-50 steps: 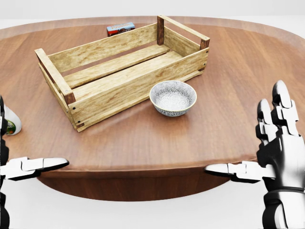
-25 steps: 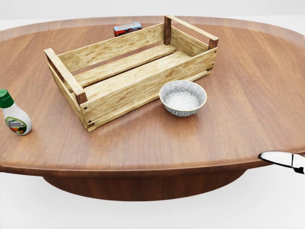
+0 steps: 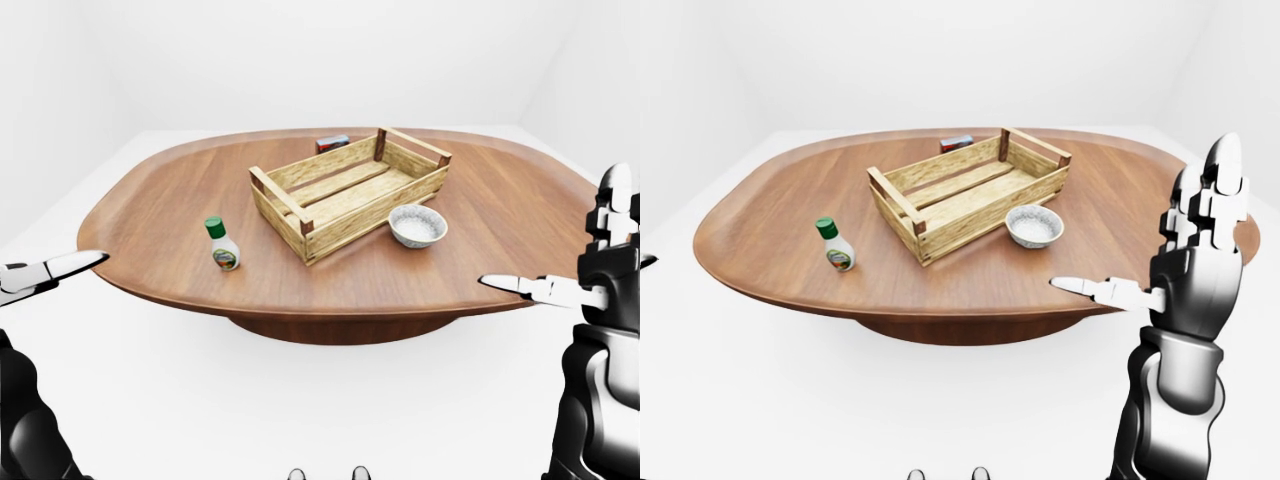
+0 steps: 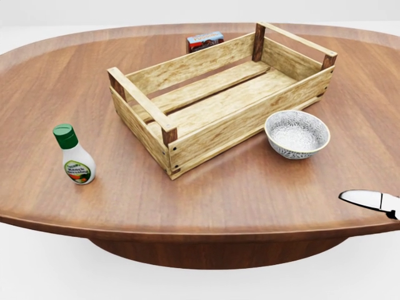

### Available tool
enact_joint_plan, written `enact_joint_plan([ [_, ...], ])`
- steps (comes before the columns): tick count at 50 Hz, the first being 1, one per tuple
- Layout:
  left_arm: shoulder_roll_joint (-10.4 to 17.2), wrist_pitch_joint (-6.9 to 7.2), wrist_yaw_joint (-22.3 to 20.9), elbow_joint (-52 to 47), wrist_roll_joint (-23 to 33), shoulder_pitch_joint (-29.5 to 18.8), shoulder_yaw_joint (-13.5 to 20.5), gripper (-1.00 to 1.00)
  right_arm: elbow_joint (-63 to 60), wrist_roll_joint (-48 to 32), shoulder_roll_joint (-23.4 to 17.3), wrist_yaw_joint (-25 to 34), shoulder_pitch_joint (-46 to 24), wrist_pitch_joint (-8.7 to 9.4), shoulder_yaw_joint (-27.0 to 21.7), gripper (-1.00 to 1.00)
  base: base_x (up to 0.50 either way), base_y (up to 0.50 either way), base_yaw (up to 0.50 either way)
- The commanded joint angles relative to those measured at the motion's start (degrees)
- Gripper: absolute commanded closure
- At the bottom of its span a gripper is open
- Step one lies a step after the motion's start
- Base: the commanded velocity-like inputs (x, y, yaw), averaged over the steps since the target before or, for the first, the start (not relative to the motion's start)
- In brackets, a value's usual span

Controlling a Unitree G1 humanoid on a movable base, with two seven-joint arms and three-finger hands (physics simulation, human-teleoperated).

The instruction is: Pick up the salad dressing and put it in the tray.

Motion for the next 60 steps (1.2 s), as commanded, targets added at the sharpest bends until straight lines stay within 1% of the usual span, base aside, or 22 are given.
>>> enact_joint_plan([
  [1, 1.5, 0.0, 1.0, 0.3, -1.8, -0.1, 1.6, -1.0, 0.8, 0.9, -0.2, -0.6, -0.7, 0.0, -0.1, -1.0, 0.39, 0.39, 0.0],
  [5, 1.4, 0.0, 0.9, 0.2, -1.7, -0.1, 1.3, -1.0, 0.9, 1.5, 0.0, 0.2, -0.1, 0.0, 0.6, -1.0, 0.42, 0.34, 0.0],
  [8, 1.4, 0.0, 0.8, 0.6, -1.5, -0.1, 1.1, -1.0, -1.5, 0.1, -0.2, 0.3, 0.0, 0.0, 1.9, -1.0, 0.45, 0.3, 0.0],
  [11, 1.4, 0.0, 0.7, 0.3, -1.6, 0.0, 1.2, -1.0, -0.1, -1.6, 0.1, 1.0, 0.1, 0.0, 2.6, -1.0, 0.45, 0.3, 0.0],
  [30, 1.6, 0.0, 0.8, 0.2, -1.5, -0.5, 1.1, -1.0, 1.7, -4.6, 0.6, 2.0, -0.2, 0.0, 3.7, -1.0, 0.45, 0.3, 0.0],
  [41, 1.2, 0.0, 0.5, 0.7, -1.1, -0.1, 0.8, -1.0, 1.8, -5.9, 0.8, 2.0, 0.1, 0.0, 4.4, -1.0, 0.45, 0.3, 0.0],
  [57, 1.3, 0.0, 0.4, 0.5, -1.2, -0.1, 1.1, -1.0, 2.9, -4.9, 1.3, 2.0, 0.1, 0.0, 4.4, -1.0, 0.45, 0.3, 0.0],
  [60, 1.1, 0.0, 0.4, 0.7, -0.8, 0.0, 0.6, -1.0, 3.8, -4.1, 1.5, 1.9, 0.3, 0.0, 4.2, -1.0, 0.47, 0.25, 0.0],
])
